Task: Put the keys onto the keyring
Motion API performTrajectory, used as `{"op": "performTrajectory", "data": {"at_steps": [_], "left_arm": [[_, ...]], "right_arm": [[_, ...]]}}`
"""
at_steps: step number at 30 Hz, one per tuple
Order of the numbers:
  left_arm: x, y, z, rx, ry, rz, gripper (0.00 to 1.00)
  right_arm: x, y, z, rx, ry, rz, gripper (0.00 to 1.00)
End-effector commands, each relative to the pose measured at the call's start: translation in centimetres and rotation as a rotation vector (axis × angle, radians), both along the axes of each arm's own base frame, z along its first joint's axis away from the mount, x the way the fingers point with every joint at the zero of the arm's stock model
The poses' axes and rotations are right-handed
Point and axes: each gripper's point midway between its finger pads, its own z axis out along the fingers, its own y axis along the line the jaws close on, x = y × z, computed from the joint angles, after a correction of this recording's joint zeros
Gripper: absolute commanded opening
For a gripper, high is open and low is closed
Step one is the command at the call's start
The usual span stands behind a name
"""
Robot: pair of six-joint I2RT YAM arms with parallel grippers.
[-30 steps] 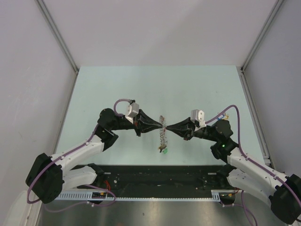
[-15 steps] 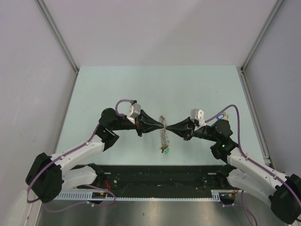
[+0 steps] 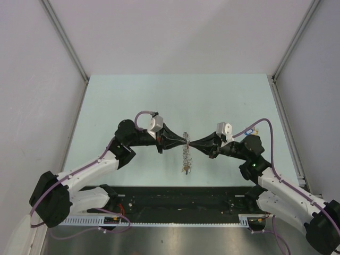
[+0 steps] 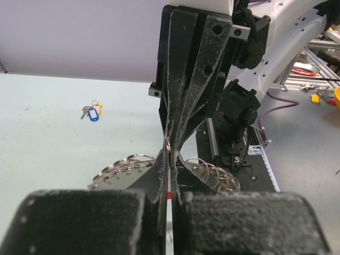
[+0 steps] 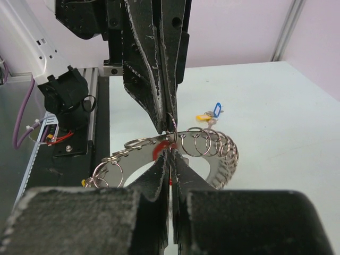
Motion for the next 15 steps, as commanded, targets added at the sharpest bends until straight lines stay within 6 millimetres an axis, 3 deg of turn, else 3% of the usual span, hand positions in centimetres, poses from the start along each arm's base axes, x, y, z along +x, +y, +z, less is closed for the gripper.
{"op": "performTrajectory", "data": {"at_steps": [1, 8, 15], "left_arm": [[0.1, -0.4, -1.5, 0.071, 0.038, 0.0, 0.0], [0.0, -0.7, -2.0, 0.1, 0.043, 0.0, 0.0], [0.0, -0.1, -0.8, 0.041, 0.015, 0.048, 0.0]], "right_arm": [[-0.6, -1.3, 7.7, 0.154, -0.2, -0.036, 0.0], [-0.6, -1.6, 8.0, 0.155, -0.207, -0.042, 0.0], [-0.1, -1.4, 6.4, 0.1, -0.181, -0.039, 0.0]]}}
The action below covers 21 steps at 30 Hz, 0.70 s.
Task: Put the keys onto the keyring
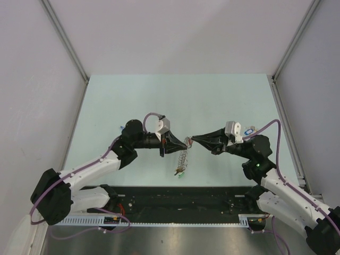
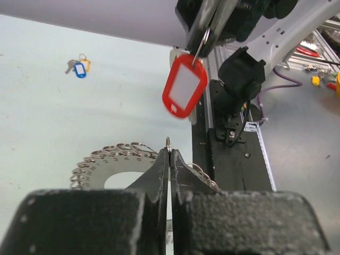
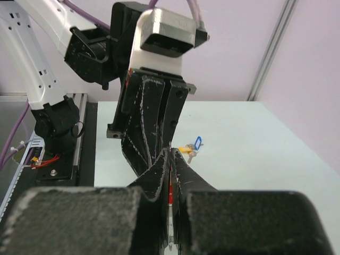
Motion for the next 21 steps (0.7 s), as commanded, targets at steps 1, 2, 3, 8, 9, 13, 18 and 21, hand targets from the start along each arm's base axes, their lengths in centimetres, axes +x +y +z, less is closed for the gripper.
{"op": "performTrajectory", "data": {"at_steps": [1, 2, 3, 8, 9, 13, 18, 21], "left_arm": [[0.0, 0.5, 4.2, -0.116, -0.128, 0.042, 0.0], [0.2, 0.7, 4.4, -0.121, -0.135, 0.059, 0.0], [0.3, 0.9, 4.4, -0.125, -0.137, 0.07, 0.0], [0.6, 1.9, 5.8, -0.177, -0.17, 0.11, 0.0], [0.6, 2.0, 5.8, -0.182, -0.173, 0.11, 0.0], [0.7, 2.6, 6.6, -0.217, -0.193, 0.119, 0.0], [0.4, 2.8, 7.0, -0.249, -0.18, 0.092, 0.0], [0.2, 2.6, 6.9, -0.249, -0.168, 0.067, 0.0]], "right_arm": [[0.1, -0.4, 1.2, -0.001, -0.036, -0.013, 0.0], [-0.1, -0.5, 1.1, -0.005, -0.035, -0.007, 0.0], [0.1, -0.5, 1.0, -0.011, -0.044, -0.016, 0.0], [0.3, -0.8, 0.4, -0.031, -0.035, -0.017, 0.0], [0.3, -0.8, 0.5, -0.029, -0.035, -0.017, 0.0], [0.1, -0.9, 0.3, -0.036, -0.036, 0.004, 0.0], [-0.4, -0.6, -0.2, -0.037, -0.031, 0.053, 0.0], [-0.5, -0.5, -0.4, -0.023, -0.032, 0.059, 0.0]]}}
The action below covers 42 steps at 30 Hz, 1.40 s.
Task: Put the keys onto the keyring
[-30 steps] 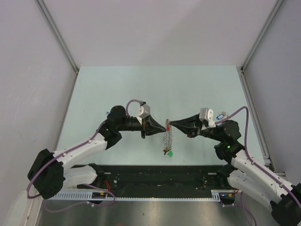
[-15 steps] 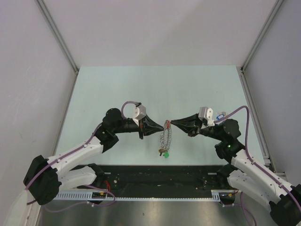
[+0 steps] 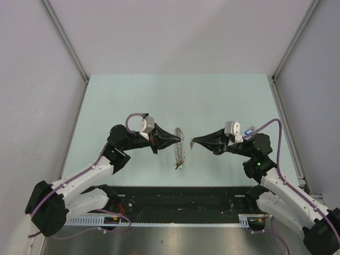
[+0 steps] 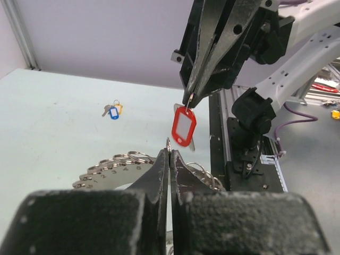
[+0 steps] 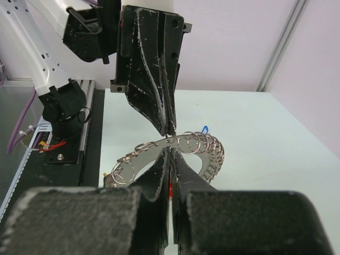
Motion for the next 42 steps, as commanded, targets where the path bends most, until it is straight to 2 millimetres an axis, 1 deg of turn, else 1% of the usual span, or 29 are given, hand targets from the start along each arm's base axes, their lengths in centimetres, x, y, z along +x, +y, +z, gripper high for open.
{"op": "performTrajectory", "data": {"at_steps": [1, 8, 9, 14, 18, 42], "left_arm": [[-1.0, 0.0, 2.2, -0.072, -0.055, -0.06, 0.0], [-1.1, -0.1, 2.2, -0.076, -0.05, -0.072, 0.0], [-1.1, -0.1, 2.1, -0.076, -0.05, -0.072, 0.0], [-1.1, -0.1, 2.2, -0.077, -0.05, -0.074, 0.0], [-1.1, -0.2, 2.1, -0.074, -0.048, -0.08, 0.0], [-1.4, -0.1, 2.4, -0.089, -0.059, -0.084, 0.0]], "right_arm": [[-0.4, 0.1, 1.0, 0.038, -0.041, 0.028, 0.0], [0.4, 0.4, 0.9, 0.075, -0.012, 0.015, 0.0], [0.3, 0.4, 1.2, 0.085, -0.021, 0.02, 0.0], [0.0, 1.2, 1.0, 0.093, 0.0, 0.055, 0.0], [0.0, 1.4, 1.0, 0.097, -0.002, 0.061, 0.0], [0.2, 1.8, 0.1, 0.073, 0.017, 0.068, 0.0]]}}
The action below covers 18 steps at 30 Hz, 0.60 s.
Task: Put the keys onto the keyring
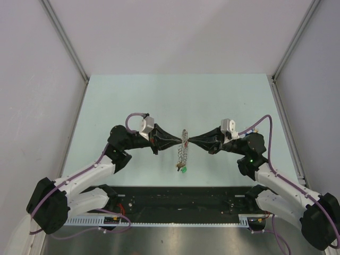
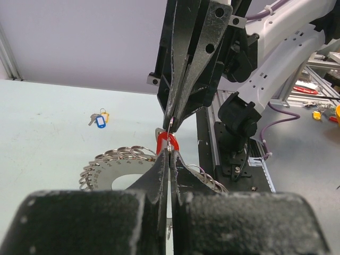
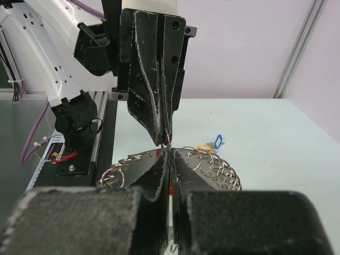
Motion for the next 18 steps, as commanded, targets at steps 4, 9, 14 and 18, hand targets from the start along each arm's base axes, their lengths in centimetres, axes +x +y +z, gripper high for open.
{"op": "performTrajectory", "data": {"at_steps": [4, 9, 14, 18], "left_arm": [[-0.47, 0.27, 1.9, -0.059, -0.059, -0.012, 0.0], [-0.43, 0.28, 1.9, -0.059, -0.061, -0.012, 0.0], [-0.43, 0.21, 1.88, -0.058, -0.058, -0.013, 0.0], [-0.44, 0.26, 1.85, -0.058, -0.058, -0.013, 0.0]], "right_arm": [[-0.13, 0.15, 0.57, 0.016, -0.03, 0.005, 0.0], [-0.27, 0.21, 0.62, 0.018, -0.032, 0.013, 0.0], [-0.54, 0.22, 0.85, 0.022, -0.038, 0.025, 0.0], [-0.64, 0.21, 0.99, 0.026, -0.039, 0.026, 0.0]]}}
